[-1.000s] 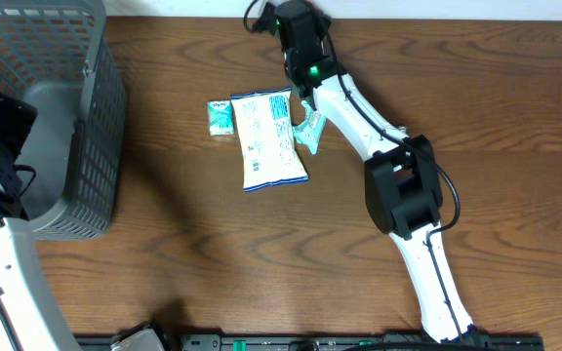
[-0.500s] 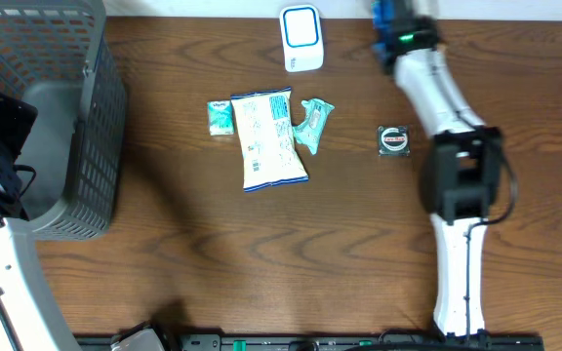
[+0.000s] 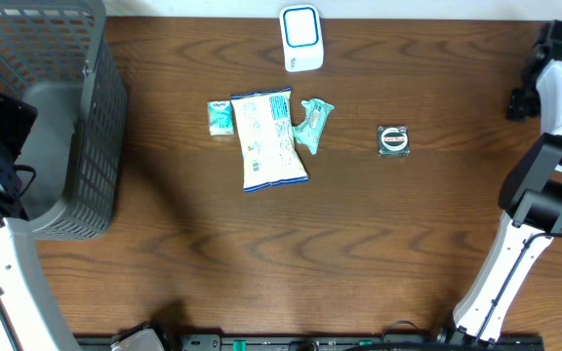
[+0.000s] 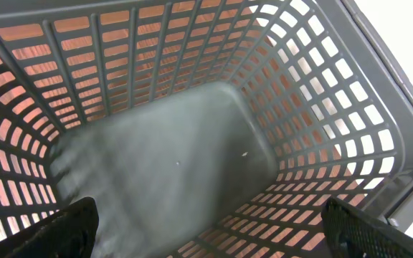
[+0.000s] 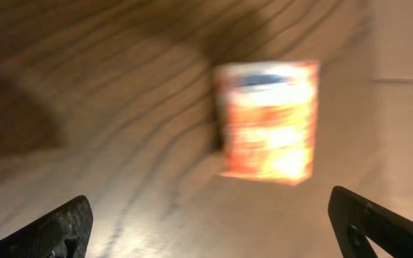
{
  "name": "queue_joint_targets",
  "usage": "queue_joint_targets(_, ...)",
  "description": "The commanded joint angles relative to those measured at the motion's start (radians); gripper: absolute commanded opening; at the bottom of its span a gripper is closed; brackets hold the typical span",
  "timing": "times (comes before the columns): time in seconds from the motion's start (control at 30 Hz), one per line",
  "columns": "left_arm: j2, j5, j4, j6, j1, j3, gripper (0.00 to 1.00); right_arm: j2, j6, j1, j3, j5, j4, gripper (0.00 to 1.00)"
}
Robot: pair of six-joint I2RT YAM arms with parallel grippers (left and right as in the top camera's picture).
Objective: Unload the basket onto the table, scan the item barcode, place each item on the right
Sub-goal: 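Swing the orange pack right and drop it at the table's right edge, then reach back and grasp the light-green wipes pack with the right gripper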
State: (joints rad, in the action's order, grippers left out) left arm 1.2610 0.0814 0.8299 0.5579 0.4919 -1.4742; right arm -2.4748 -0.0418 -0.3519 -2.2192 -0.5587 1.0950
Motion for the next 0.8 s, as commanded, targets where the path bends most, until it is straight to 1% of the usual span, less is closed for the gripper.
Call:
queue_joint_targets(0.0,0.004,0.009,0.000,0.009,0.002,-0.003,0.98,0.040,-0.074,0.024,-0.008,0.194,-0.010,0.99)
queue_joint_targets(0.1,0.004,0.009,0.000,0.009,0.002,-0.003,0.98,0.040,-0.074,0.058,-0.008,0.250,-0.031,0.99)
queue_joint_targets(0.17,0.004,0.009,0.000,0.008,0.002,-0.003,0.98,0.040,-0.074,0.092,-0.008,0.364,-0.039,0.99)
queue_joint_targets(0.2,0.004,0.009,0.000,0.009,0.002,-0.002,0.98,0.040,-0.074,0.106,-0.008,0.434,-0.037,0.99)
queue_joint_targets(0.27,0.004,0.009,0.000,0.009,0.002,-0.002,0.98,0.040,-0.074,0.142,-0.008,0.678,-0.008,0.99)
queue_joint_targets(0.33,0.004,0.009,0.000,0.009,0.002,-0.002,0.98,0.040,-0.074,0.165,-0.008,0.855,0.014,0.99)
queue_joint_targets(0.37,0.004,0.009,0.000,0.009,0.002,-0.003,0.98,0.040,-0.073,0.186,-0.008,0.979,0.029,0.99)
queue_joint_targets(0.43,0.004,0.009,0.000,0.008,0.002,-0.002,0.98,0.040,-0.073,0.222,-0.008,1.100,0.051,0.99)
queue_joint_targets(0.5,0.004,0.009,0.000,0.008,0.002,-0.002,0.98,0.040,-0.073,0.269,-0.008,1.106,0.064,0.99)
queue_joint_targets(0.57,0.004,0.009,0.000,0.008,0.002,-0.002,0.98,0.040,-0.073,0.315,-0.008,1.058,0.074,0.99)
queue_joint_targets(0.7,0.004,0.009,0.000,0.008,0.002,-0.002,0.98,0.040,-0.073,0.373,-0.008,1.039,0.122,0.99)
queue_joint_targets(0.77,0.004,0.009,0.000,0.009,0.002,-0.002,0.98,0.040,-0.074,0.396,-0.008,0.993,0.141,0.96)
